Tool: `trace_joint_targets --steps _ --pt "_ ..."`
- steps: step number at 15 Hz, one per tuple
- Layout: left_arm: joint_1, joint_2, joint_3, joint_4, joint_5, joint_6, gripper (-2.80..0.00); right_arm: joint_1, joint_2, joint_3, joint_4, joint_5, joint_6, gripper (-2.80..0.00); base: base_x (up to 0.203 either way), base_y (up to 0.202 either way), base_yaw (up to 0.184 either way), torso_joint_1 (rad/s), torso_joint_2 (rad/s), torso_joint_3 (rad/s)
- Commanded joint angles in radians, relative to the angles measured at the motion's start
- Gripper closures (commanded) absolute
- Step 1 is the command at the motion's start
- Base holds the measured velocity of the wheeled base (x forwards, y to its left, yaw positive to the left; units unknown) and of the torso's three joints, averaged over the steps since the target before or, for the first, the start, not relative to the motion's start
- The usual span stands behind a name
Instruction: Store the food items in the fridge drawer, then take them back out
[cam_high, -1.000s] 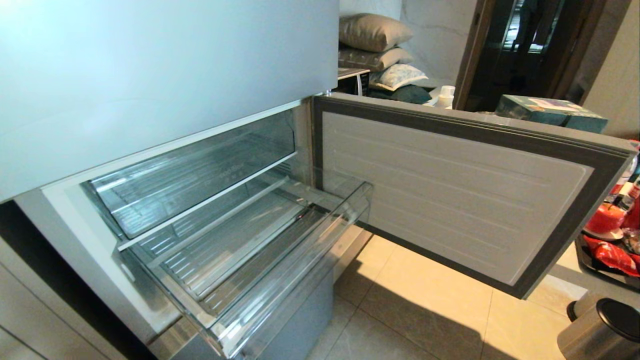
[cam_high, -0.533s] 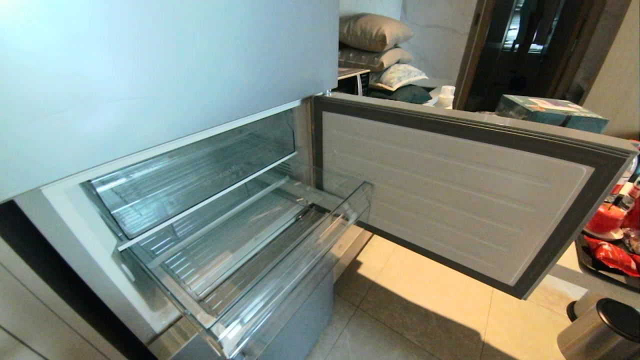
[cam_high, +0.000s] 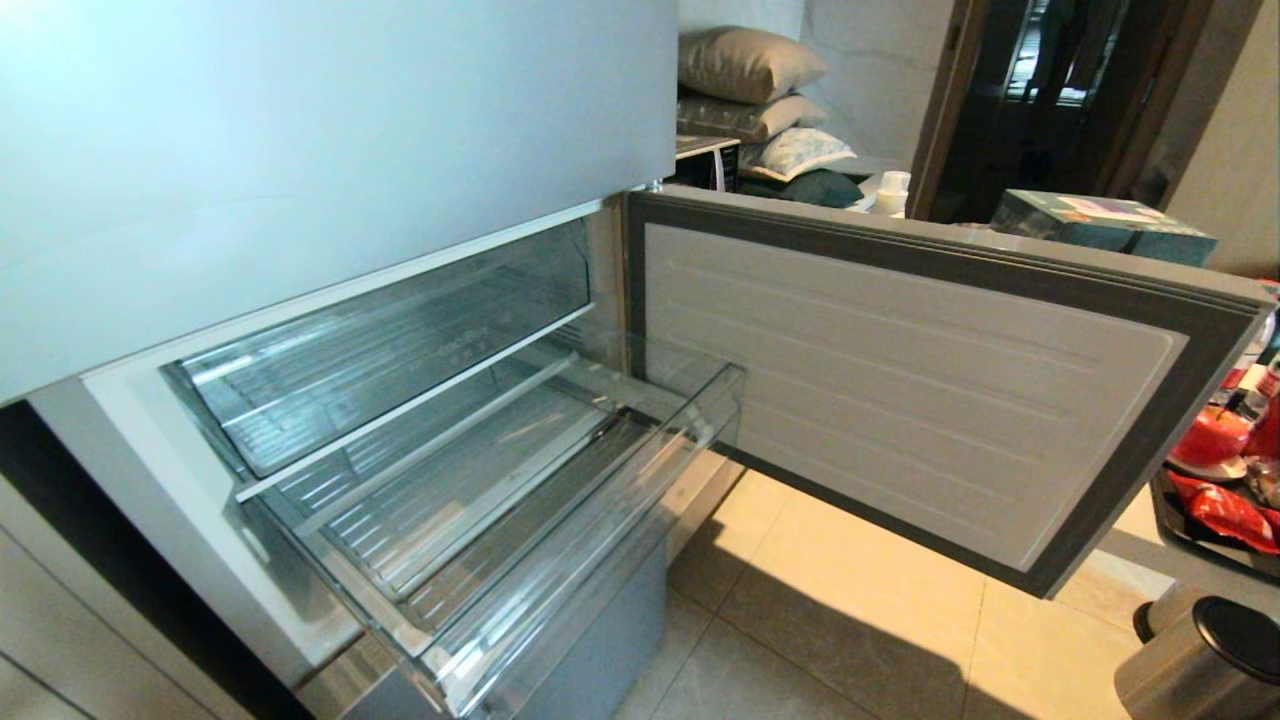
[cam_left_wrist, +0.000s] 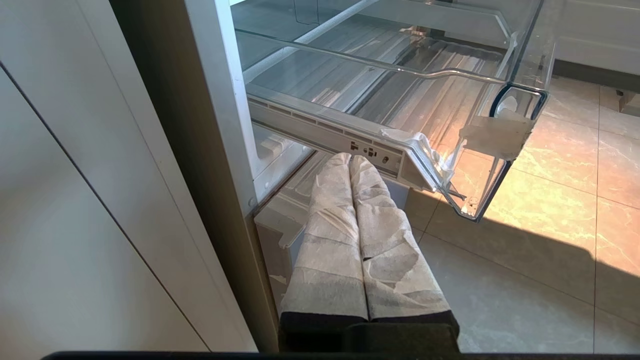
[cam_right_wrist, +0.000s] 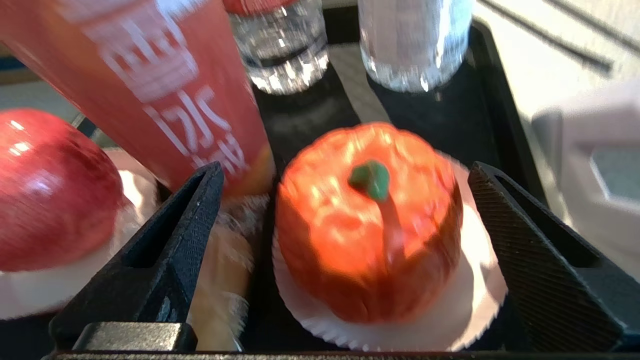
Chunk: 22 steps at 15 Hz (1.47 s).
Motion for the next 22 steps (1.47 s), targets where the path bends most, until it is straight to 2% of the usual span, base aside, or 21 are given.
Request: trace_joint_targets --steps 1,3,4,9,13,17,22 --pt "0.000 0.002 0.001 0.000 0.000 0.000 0.00 0.001 0.009 -0.003 -0.003 0.004 0.001 -2.80 0.000 0.000 0.000 0.000 0.00 0.000" --pt "0.000 0.002 0.000 0.000 0.000 0.000 0.00 0.001 0.011 -0.003 -0.003 0.005 0.001 -2.80 0.000 0.000 0.000 0.000 0.00 0.000" --pt "0.000 0.002 0.001 -0.001 0.000 0.000 0.00 0.000 0.011 -0.003 -0.003 0.005 0.001 0.00 0.000 0.000 0.000 0.000 0.00 0.000" --pt "0.000 0.002 0.002 -0.001 0.000 0.000 0.00 -0.002 -0.020 0.010 -0.002 0.004 0.001 0.00 0.000 0.000 0.000 0.000 0.00 0.000" --pt "0.000 0.002 0.001 -0.002 0.000 0.000 0.00 -0.018 -0.163 0.121 0.014 0.001 0.001 0.00 0.000 0.000 0.000 0.000 0.00 0.000" --pt "0.000 0.002 0.000 0.000 0.000 0.000 0.00 -0.048 -0.426 0.335 0.042 -0.021 -0.001 0.00 0.000 0.000 0.000 0.000 0.00 0.000" --pt "0.000 0.002 0.000 -0.001 0.000 0.000 0.00 -0.086 -0.874 0.604 0.061 -0.068 0.001 0.00 0.000 0.000 0.000 0.000 0.00 0.000"
